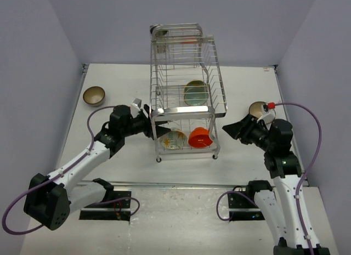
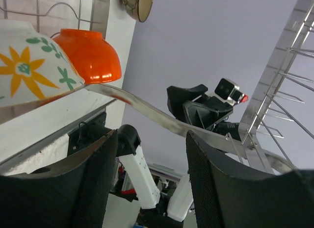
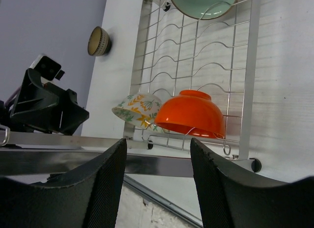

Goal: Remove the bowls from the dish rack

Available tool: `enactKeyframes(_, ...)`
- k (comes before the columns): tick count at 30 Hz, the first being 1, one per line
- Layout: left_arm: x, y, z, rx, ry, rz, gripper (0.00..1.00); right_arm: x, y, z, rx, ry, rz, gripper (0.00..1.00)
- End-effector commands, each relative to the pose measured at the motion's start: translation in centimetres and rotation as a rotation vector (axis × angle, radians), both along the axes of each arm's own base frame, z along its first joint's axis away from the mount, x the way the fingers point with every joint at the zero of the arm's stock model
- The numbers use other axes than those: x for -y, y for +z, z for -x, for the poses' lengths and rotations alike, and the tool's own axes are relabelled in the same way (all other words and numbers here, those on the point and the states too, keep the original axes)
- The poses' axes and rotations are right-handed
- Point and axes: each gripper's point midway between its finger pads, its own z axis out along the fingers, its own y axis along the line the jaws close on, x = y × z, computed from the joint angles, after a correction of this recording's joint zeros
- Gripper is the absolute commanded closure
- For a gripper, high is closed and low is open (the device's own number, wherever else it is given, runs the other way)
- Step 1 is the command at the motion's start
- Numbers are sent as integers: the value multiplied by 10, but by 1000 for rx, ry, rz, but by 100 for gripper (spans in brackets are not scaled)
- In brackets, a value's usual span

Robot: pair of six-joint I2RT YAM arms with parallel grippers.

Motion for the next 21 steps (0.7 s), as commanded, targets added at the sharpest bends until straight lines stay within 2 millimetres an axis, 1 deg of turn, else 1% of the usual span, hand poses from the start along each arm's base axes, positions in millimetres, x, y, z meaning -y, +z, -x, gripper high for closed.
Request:
enactKeyframes(1, 1, -2, -10, -76, 119, 11, 40, 7, 13, 1, 64, -36, 19, 44)
enactKeyframes(5, 4, -10, -6, -123, 132, 0, 40, 9, 12, 3, 66, -42, 38, 44)
enactKeyframes(11, 3, -16, -9, -134, 162, -30, 40, 10, 19, 7, 94, -55, 33, 44)
enactKeyframes(14, 3, -26, -7, -151, 151, -44, 40, 10, 21, 8, 95, -51, 32, 44)
enactKeyframes(20, 3, -43, -7, -159, 147, -70, 41, 11, 16, 8, 87, -55, 38, 44)
enactKeyframes(21, 3, -44, -7, -157, 144, -67, 42, 11, 15, 8, 88, -55, 42, 44)
